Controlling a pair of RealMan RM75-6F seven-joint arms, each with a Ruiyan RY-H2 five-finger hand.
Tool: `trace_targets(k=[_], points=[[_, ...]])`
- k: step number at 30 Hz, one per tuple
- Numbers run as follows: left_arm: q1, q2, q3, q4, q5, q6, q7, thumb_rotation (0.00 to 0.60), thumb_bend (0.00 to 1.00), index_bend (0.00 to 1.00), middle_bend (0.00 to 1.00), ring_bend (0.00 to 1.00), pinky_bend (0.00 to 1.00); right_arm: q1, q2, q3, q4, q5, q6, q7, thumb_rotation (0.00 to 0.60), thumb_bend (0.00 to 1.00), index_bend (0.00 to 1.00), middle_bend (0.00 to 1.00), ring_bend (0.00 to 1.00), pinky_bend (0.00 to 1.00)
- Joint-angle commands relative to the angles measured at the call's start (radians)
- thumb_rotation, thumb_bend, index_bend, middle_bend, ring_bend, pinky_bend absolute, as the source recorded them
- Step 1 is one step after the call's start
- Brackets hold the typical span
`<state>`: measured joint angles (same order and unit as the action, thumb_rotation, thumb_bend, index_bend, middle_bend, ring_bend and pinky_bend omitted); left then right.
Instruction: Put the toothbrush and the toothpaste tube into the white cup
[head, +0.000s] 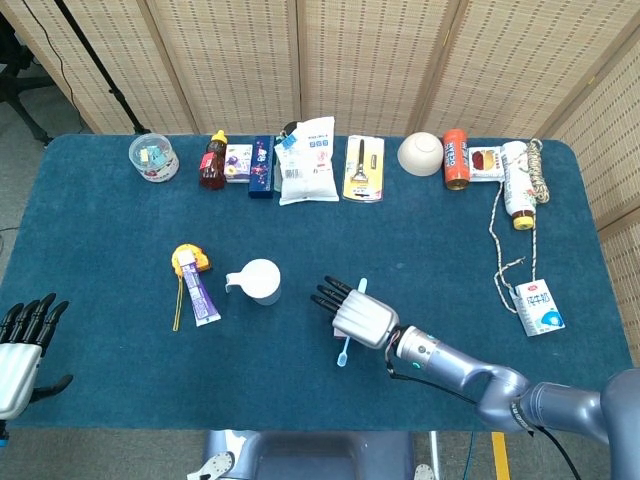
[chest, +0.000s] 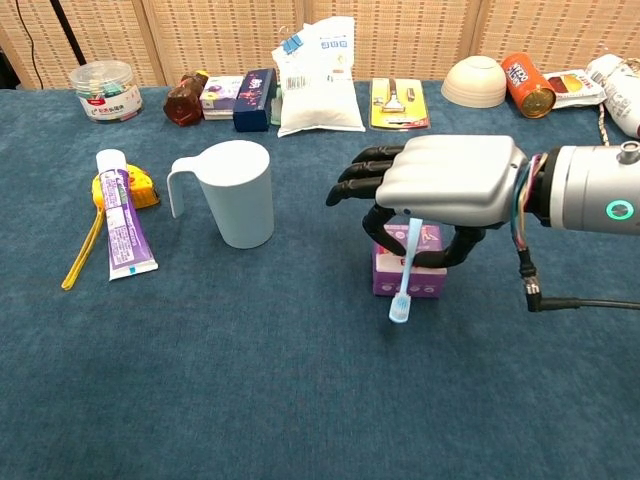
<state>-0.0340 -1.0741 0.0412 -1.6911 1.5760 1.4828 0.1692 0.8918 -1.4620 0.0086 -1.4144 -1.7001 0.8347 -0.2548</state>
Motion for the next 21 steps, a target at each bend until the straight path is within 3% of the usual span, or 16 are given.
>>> trace_targets(k=[1,21], points=[[0.000,0.001,0.001,0.000,0.000,-0.001,-0.001,0.600,0.01,0.00,0.00,0.00,0.00,0.001,-0.003,-0.002,0.004,0.000,0.003,0.002,0.600,0.37,0.59,0.10,0.01,0.03],[-0.001,0.002,0.003,-0.001,0.003,-0.002,-0.003,0.600,0.01,0.00,0.00,0.00,0.00,-0.008,0.011,-0.010,-0.004,-0.015,0.063,0.023,0.600,0.37,0.62,0.11,0.02,0.04]])
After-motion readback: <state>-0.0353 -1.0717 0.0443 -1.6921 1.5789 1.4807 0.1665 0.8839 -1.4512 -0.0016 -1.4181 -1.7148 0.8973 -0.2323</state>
